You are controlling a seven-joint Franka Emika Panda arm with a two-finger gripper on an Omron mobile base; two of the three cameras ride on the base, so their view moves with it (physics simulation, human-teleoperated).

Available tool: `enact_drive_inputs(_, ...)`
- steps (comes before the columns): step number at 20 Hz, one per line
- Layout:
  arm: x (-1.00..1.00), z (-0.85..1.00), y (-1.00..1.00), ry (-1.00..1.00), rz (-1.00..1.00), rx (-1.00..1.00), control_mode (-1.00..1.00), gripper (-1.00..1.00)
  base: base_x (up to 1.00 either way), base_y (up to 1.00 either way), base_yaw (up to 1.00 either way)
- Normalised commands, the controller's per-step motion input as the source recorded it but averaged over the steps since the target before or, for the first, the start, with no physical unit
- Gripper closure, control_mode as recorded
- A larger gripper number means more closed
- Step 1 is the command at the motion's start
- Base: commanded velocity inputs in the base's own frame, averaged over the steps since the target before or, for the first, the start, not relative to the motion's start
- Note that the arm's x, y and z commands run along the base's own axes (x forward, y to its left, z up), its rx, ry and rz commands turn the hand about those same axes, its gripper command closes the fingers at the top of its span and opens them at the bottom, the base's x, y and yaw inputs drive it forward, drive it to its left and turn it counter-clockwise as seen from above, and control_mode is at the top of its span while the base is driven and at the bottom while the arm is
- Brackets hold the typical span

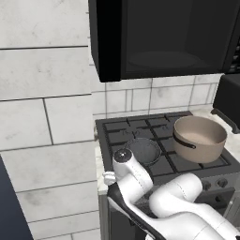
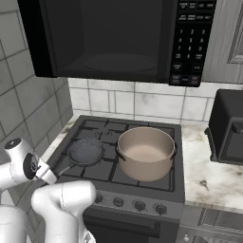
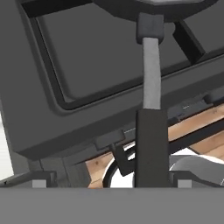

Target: Move the pot and pan from the stove into the sink.

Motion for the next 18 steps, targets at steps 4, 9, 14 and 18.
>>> enact_drive_inputs(4, 0.18, -0.6, -0.81, -0.09, 0.03, 0.1, -1.0, -1.0, 0.0, 0.0, 0.0)
enact_drive_inputs(9, 0.46, -0.45, -0.79, 0.0, 0.01, 0.17, -1.0, -1.0, 0.0, 0.0, 0.0)
enact_drive_inputs(14, 0.48, -0.27, -0.67, 0.0, 0.0, 0.12, -1.0, -1.0, 0.0, 0.0, 0.0)
enact_drive_inputs(18, 0.27, -0.32, -0.59, 0.0, 0.01, 0.09, -1.0, 1.0, 0.0, 0.0, 0.0)
